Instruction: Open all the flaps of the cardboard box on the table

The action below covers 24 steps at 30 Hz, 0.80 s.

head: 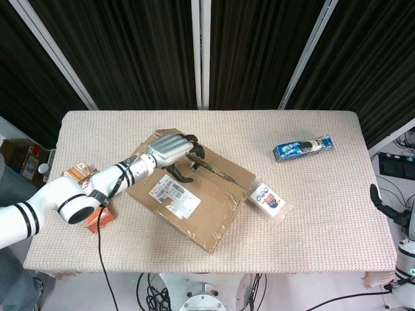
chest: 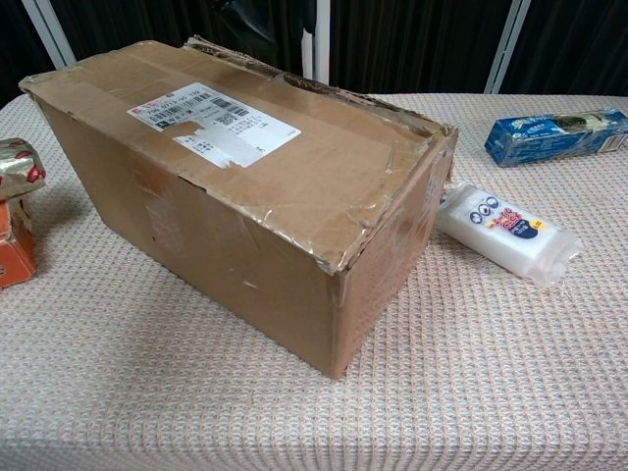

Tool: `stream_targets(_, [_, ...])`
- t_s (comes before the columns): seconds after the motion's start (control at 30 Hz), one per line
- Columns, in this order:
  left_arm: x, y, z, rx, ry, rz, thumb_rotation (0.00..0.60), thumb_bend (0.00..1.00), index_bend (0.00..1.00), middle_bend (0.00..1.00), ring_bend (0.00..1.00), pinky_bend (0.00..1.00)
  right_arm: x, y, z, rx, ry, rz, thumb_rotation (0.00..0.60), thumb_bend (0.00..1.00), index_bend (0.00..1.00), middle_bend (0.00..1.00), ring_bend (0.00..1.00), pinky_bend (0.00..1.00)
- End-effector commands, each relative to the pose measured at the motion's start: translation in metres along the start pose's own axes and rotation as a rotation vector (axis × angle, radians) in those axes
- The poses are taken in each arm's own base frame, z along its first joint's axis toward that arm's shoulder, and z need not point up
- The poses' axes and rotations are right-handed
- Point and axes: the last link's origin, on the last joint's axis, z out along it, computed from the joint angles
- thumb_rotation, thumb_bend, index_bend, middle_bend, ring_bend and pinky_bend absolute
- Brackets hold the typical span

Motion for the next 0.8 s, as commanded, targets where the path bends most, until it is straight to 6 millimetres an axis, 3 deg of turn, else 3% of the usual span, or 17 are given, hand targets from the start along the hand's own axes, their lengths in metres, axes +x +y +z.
stream_targets(0.03, [-0.002,-0.002,0.003,0.014,0.004,0.009,0.293,0.0,0.27,0.25,0.12,0.22,-0.001,0.001,0.001,-0.003,-0.001,-0.002,0.6,0.21,0.0,0.0,0.0,0.0])
stream_targets(0.57, [-0.02,-0.005,0.005,0.059,-0.109,-0.017,0.118,0.0,0.28,0.25,0.1,0.18,-0.006,0.005,0.004,-0.013,-0.005,0.018,0.6,0.2,0.0,0.0,0.0,0.0])
stream_targets(0.8, [-0.019,-0.007,0.004,0.074,-0.134,0.013,0.057,0.0,0.33,0.33,0.1,0.18,-0.005,0.006,0.004,-0.022,0.001,0.018,0.6,0.2,0.0,0.0,0.0,0.0])
